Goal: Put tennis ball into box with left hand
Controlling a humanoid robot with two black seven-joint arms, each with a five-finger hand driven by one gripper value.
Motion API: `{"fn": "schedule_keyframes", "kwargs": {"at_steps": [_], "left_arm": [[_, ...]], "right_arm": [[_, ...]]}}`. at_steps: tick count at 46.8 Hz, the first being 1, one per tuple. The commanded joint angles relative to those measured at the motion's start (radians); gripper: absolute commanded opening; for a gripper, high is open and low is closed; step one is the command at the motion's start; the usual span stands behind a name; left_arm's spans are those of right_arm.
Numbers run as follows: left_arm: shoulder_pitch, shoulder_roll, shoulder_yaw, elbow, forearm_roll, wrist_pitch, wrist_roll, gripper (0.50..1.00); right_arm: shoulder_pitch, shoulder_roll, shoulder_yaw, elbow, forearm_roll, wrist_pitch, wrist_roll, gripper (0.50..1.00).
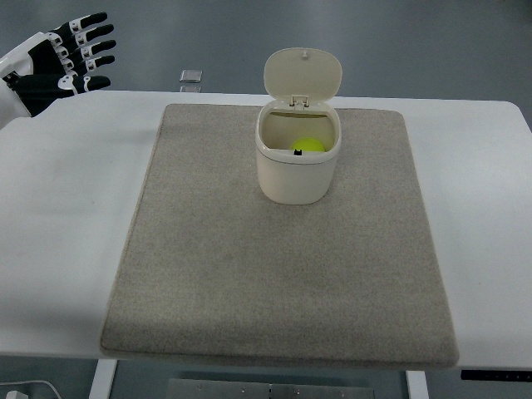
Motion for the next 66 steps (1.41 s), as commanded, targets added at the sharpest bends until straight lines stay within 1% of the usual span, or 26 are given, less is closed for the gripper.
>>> {"fn": "schedule_keyframes", "kwargs": {"at_steps": [1,2,5,10,16,18,21,26,52,59,66], "left_arm": [[0.003,-0.044,0.0,0.073,-0.068,-0.119,0.04,0.994],[0.001,-0.054,-0.001,0.088,-0.079,-0.14,0.058,0.994],[0.001,-0.077,-0.003,0.126,-0.125,-0.173,0.12,0.994],[0.004,-0.098,-0.003,0.177,-0.249,-0.183,0.219,0.994],[0.004,-0.115,-0.004,0.217,-0.403,-0.185,0.363,0.994],[0.006,-0.115,-0.004,0.223,-0.443,-0.185,0.396,0.994],[0.006,-0.115,-0.004,0.223,-0.47,-0.185,0.419,0.994],[0.009,-0.117,-0.004,0.223,-0.472,-0.2,0.428,0.994],[0.013,-0.17,-0.029,0.22,-0.497,-0.201,0.431,0.994],[0.013,-0.183,-0.038,0.222,-0.497,-0.201,0.428,0.994],[0.013,-0.186,-0.041,0.22,-0.497,-0.201,0.425,0.994]], "right_arm": [[0.0,0.0,0.0,0.0,0.0,0.0,0.0,0.938],[0.0,0.0,0.0,0.0,0.0,0.0,0.0,0.94],[0.0,0.0,0.0,0.0,0.0,0.0,0.0,0.938],[0.0,0.0,0.0,0.0,0.0,0.0,0.0,0.938],[0.0,0.0,0.0,0.0,0.0,0.0,0.0,0.938],[0.0,0.0,0.0,0.0,0.0,0.0,0.0,0.938],[0.0,0.0,0.0,0.0,0.0,0.0,0.0,0.938],[0.0,0.0,0.0,0.0,0.0,0.0,0.0,0.94],[0.0,0.0,0.003,0.011,0.002,0.011,0.0,0.938],[0.0,0.0,0.003,0.046,0.002,0.006,0.001,0.94],[0.0,0.0,0.002,0.048,0.002,0.0,0.008,0.938]]}}
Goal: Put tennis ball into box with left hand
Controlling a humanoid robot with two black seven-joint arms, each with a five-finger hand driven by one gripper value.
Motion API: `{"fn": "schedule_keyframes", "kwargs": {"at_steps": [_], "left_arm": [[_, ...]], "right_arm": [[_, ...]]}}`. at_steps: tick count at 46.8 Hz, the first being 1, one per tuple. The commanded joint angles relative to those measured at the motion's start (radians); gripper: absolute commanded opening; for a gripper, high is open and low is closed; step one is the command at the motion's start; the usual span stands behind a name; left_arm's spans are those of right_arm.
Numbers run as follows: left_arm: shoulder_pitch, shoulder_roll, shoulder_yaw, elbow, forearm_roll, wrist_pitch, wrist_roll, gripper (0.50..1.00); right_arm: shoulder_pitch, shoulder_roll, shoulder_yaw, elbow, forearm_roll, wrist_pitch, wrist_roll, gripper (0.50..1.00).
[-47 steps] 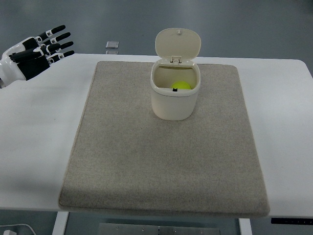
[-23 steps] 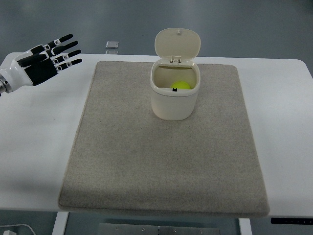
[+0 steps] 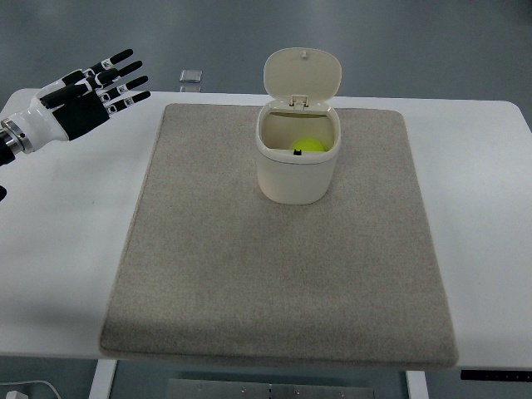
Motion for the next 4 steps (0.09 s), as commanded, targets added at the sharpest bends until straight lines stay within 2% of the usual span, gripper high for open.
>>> {"fn": "schedule_keyframes", "kwargs": {"at_steps": [1,4], "left_arm": [[0.0,0.0,-0.002,-0.001,0.0,0.0,-0.001,0.994],[0.0,0.002,-0.002,-0.001,-0.001,0.0,-0.001,0.994]], "right_arm": [[0.0,0.0,-0.001,0.0,0.0,-0.004,0.001,0.94],[0.0,0.0,0.0,-0.001,0.003,-0.005,-0.002,0.938]]}}
